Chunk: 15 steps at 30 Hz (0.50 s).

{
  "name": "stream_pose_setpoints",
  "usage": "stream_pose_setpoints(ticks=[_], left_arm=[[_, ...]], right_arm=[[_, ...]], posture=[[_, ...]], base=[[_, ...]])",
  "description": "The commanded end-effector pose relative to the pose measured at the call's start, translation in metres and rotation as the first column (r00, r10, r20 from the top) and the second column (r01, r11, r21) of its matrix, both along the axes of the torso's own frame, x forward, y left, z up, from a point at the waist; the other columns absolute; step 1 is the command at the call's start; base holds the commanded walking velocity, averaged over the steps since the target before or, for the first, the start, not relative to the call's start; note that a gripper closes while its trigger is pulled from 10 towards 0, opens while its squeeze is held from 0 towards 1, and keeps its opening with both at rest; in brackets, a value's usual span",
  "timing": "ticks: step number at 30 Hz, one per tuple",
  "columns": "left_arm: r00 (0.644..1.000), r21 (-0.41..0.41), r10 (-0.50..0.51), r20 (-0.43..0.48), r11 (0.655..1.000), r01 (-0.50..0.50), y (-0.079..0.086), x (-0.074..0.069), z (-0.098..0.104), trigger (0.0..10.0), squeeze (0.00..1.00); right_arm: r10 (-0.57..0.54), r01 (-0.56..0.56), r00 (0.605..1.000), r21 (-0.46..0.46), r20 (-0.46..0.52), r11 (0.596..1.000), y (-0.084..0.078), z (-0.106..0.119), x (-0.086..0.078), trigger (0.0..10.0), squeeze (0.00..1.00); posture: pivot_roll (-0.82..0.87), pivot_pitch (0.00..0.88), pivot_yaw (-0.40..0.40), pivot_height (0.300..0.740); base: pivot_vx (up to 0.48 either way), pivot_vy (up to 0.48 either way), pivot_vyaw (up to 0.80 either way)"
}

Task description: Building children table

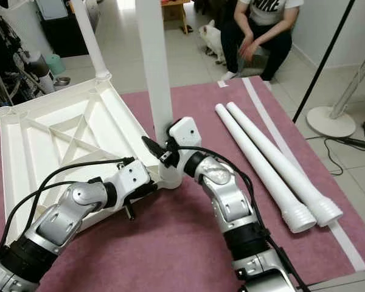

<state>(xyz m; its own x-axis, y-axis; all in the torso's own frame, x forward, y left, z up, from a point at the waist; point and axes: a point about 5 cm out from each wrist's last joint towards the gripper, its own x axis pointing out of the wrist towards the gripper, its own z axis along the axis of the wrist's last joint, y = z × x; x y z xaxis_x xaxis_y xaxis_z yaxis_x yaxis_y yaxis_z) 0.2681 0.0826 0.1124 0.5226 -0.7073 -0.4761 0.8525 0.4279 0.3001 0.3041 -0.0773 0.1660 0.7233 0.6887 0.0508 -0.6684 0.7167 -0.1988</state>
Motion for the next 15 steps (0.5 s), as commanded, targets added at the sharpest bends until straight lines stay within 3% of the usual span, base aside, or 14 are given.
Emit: stream_pose_setpoints(ticks=[1,8,15], left_arm=[[0.998,0.066,0.05,-0.046,0.997,-0.047,0.008,-0.002,-0.016,10.0,0.0],[0.998,0.068,0.048,-0.045,0.997,-0.045,0.008,-0.002,-0.017,10.0,0.0],[0.998,0.068,0.048,-0.047,0.997,-0.045,0.008,-0.002,-0.017,10.0,0.0]], right_arm=[[-0.111,0.089,0.98,-0.135,-0.164,0.987,-0.016,-0.042,0.001,10.0,0.0],[-0.332,0.322,0.929,-0.084,-0.163,0.943,-0.021,-0.041,0.015,10.0,0.0],[-0.419,0.415,0.898,-0.058,-0.138,0.908,-0.022,-0.041,0.015,10.0,0.0]], posture=[[0.0,0.0,0.096,0.74],[0.0,0.0,0.094,0.74],[0.0,0.0,0.094,0.74]], base=[[0.0,0.0,0.0],[0.0,0.0,0.0],[0.0,0.0,0.0]])
